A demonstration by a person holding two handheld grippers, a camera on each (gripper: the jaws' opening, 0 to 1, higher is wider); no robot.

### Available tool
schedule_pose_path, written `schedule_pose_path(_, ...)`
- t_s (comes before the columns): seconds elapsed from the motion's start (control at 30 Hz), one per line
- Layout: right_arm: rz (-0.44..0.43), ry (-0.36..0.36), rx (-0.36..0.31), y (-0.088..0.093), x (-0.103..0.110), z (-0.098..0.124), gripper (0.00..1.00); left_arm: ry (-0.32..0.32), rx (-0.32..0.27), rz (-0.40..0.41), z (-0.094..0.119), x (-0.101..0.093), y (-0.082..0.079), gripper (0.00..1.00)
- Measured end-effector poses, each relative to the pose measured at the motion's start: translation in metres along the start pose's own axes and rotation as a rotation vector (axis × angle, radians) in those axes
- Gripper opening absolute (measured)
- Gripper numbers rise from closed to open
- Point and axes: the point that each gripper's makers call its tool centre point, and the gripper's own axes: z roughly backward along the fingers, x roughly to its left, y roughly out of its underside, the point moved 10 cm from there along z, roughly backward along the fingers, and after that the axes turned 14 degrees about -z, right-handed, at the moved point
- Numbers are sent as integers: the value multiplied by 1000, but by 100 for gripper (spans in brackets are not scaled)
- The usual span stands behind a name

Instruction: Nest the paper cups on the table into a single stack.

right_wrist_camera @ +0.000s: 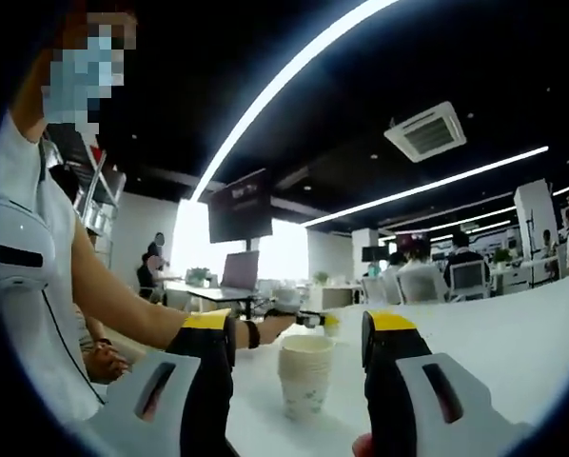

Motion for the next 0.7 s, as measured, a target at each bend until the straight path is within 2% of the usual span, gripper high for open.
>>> schedule_pose_path(0.1, -17, -17, 0, 6, 1, -1, 56, 16, -21, 29, 30, -8, -12, 45)
schedule_pose_path(0.2, -40, -28, 12, 15, 0, -3, 56, 25, -43, 25, 53, -16, -22, 45)
schedule_pose_path(0.3, -72, -34, -17, 16, 0, -4, 56, 46, -65, 26, 66, -23, -31, 45)
schedule_pose_path(0.47, -76, -52, -10, 20, 6, -6, 55, 103, -108, 71, 90, -38, -45, 45)
schedule_pose_path(0.7, -73, -52, -1, 22, 6, -4, 55, 180, -137, 29, 114, -64, -59, 45)
